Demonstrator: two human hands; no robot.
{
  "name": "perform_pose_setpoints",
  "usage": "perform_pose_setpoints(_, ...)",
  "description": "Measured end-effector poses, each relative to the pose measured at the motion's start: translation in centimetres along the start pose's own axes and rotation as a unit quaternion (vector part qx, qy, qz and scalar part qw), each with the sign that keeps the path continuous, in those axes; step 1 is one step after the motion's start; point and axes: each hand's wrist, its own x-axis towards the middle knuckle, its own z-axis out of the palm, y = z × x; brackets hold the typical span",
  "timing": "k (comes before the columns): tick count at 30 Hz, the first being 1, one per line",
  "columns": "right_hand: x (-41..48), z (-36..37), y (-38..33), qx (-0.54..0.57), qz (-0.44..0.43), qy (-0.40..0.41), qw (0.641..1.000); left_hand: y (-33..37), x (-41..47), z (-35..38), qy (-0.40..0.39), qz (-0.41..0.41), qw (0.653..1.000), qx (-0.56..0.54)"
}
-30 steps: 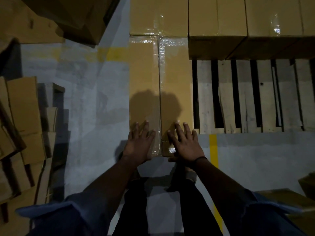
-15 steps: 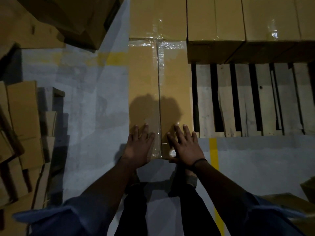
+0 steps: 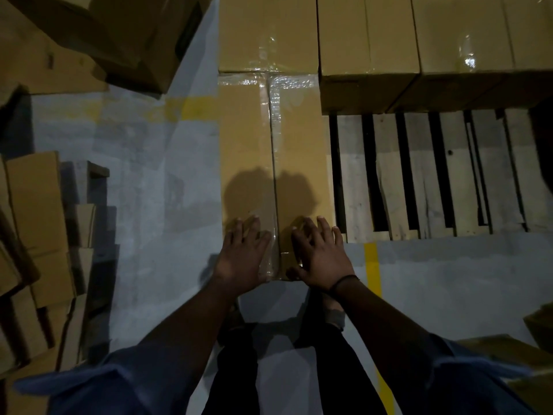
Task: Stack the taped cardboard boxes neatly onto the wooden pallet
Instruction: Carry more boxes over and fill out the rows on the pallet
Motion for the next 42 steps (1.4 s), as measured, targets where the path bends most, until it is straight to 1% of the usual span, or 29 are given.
perform_pose_setpoints(3, 0.0, -1.1, -0.1, 0.018, 0.016, 0.024, 0.999, 0.5, 0.4, -1.4, 0.032, 0.010, 0.999, -0.022)
perform_pose_setpoints(6, -0.4, -3.0, 0.0, 0.027, 0.041, 0.051, 0.997, 1.3, 0.3, -3.6, 0.041, 0.014, 0.998, -0.039)
perform_pose_setpoints(10, -2.0, -7.3, 0.4, 0.049, 0.107, 0.081, 0.990, 2.5, -0.2, -8.0, 0.046, 0.028, 0.997, -0.050)
perform_pose_setpoints(14, -5.3, -12.0, 0.4, 0.088, 0.185, 0.120, 0.971, 4.5, -1.8, -13.3, 0.058, 0.047, 0.995, -0.060)
perform_pose_setpoints(18, -9.3, -16.0, -0.3, 0.148, 0.263, 0.176, 0.937, 7.3, -4.3, -18.9, 0.062, 0.093, 0.993, -0.038)
perform_pose_setpoints(21, -12.8, -18.3, -1.0, 0.204, 0.331, 0.200, 0.899, 9.7, -6.6, -22.6, 0.083, 0.143, 0.986, -0.033)
perform_pose_setpoints(24, -17.0, -19.6, -1.7, 0.268, 0.390, 0.245, 0.846, 12.6, -8.7, -25.2, 0.103, 0.193, 0.975, -0.033)
perform_pose_setpoints(27, -21.1, -19.6, -2.1, 0.307, 0.439, 0.266, 0.802, 15.7, -9.9, -26.4, 0.096, 0.233, 0.967, -0.025)
perform_pose_setpoints(30, -26.1, -18.9, -1.4, 0.338, 0.494, 0.285, 0.748, 19.9, -11.1, -27.2, 0.073, 0.283, 0.956, -0.016)
perform_pose_setpoints(35, -33.3, -17.4, 2.2, 0.366, 0.568, 0.315, 0.667, 28.7, -12.2, -28.3, 0.042, 0.361, 0.931, 0.024)
perform_pose_setpoints(39, -37.4, -15.6, 6.8, 0.386, 0.611, 0.331, 0.607, 36.1, -11.7, -27.8, 0.033, 0.408, 0.912, 0.038)
perform_pose_setpoints(42, -39.8, -14.0, 10.5, 0.403, 0.638, 0.343, 0.560, 41.8, -11.1, -26.9, 0.006, 0.440, 0.896, 0.062)
